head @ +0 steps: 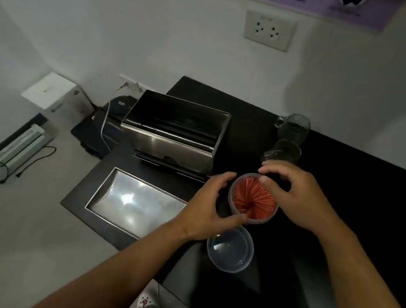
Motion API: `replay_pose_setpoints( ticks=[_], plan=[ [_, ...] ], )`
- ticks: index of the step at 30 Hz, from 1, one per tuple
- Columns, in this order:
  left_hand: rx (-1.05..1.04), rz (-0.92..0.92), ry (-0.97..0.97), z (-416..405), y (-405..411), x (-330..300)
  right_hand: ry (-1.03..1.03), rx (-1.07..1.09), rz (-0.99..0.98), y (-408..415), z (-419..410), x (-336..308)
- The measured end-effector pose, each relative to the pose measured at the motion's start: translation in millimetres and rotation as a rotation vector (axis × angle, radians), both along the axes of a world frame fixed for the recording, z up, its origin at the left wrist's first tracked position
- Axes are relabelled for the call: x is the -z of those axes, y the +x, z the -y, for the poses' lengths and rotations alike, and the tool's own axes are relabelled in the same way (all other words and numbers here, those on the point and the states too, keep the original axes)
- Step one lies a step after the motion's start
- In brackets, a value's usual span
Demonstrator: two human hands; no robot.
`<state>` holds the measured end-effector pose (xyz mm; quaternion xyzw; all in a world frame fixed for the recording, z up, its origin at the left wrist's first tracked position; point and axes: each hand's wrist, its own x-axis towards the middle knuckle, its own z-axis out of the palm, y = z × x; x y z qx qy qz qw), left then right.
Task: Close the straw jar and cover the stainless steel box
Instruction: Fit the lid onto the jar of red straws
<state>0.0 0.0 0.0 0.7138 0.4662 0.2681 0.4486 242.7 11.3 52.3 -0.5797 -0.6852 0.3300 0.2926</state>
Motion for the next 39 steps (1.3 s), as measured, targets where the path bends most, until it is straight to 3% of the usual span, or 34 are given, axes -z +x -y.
replay_pose_setpoints(
  ticks=[8,12,31,35,39],
  plan=[
    [0.033,0.039,-0.093,-3,20,14,-0.194,0.247,-0.01,7,4,46],
    [0.013,0.073,-0.161,-1,22,17,-0.219,0.24,-0.036,2,9,52],
    [-0.135,0.254,0.006,25,-35,-25,-0.265,0.093,-0.437,-58,21,7],
    [-0.201,0.255,0.023,33,-64,-27,-0.312,0.017,-0.258,-65,19,18],
    [-0.25,0.241,0.033,39,-87,-31,-0.346,-0.124,0.223,-68,16,46]
  ],
)
